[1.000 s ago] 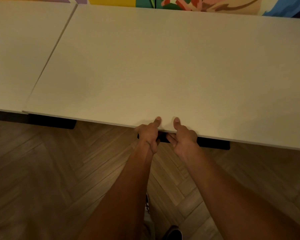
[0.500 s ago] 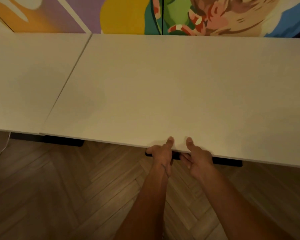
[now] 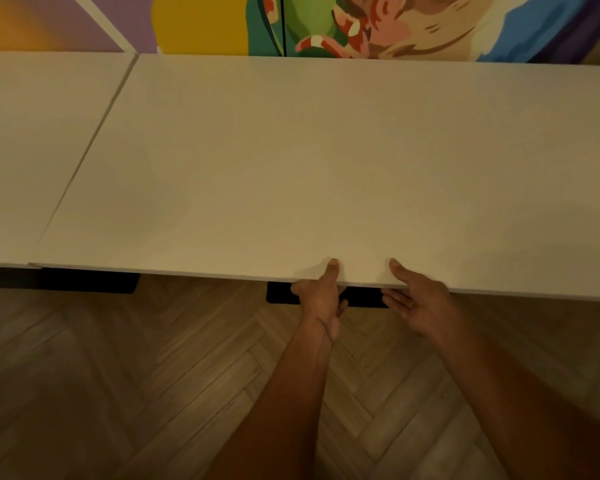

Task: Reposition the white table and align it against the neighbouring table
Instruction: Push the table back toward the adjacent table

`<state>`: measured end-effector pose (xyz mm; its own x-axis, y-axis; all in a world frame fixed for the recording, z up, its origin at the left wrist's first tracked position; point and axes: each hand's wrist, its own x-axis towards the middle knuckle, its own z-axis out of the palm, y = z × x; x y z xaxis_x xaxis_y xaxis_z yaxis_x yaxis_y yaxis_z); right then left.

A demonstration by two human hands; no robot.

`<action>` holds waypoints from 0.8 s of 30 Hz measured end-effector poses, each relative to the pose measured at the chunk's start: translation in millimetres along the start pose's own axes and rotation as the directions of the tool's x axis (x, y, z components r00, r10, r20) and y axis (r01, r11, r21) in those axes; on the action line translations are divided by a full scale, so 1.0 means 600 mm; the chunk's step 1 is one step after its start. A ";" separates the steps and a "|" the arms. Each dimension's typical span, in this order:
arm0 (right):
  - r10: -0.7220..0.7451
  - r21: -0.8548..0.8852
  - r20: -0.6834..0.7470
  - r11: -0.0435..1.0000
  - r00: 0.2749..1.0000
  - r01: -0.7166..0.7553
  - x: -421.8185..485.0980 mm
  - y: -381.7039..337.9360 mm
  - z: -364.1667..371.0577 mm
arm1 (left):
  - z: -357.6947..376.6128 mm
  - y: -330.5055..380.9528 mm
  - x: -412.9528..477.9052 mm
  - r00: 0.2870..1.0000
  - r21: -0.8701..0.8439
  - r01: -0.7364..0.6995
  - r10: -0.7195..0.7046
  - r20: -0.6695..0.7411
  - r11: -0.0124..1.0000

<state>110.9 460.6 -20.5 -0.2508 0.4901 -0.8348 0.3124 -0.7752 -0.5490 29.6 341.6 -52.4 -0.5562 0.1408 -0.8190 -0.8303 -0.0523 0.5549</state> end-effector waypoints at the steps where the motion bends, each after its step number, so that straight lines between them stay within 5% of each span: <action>1: -0.005 0.006 -0.003 1.000 1.000 0.005 0.002 -0.003 -0.007 | 0.011 -0.007 -0.005 1.000 -0.002 0.005 -0.005 0.019 1.000; 6: -0.016 0.034 -0.005 0.999 1.000 0.016 0.012 -0.017 -0.027 | 0.056 -0.021 -0.028 0.992 0.023 0.060 -0.063 0.109 0.998; 24: -0.014 0.045 -0.020 0.999 1.000 0.015 0.060 -0.001 -0.033 | 0.082 -0.050 -0.007 1.000 -0.023 -0.026 0.026 -0.003 0.999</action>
<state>119.9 486.7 -51.0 -0.2364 0.5087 -0.8278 0.2669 -0.7852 -0.5587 58.5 391.1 -58.4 -0.5777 0.1362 -0.8048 -0.8161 -0.0788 0.5725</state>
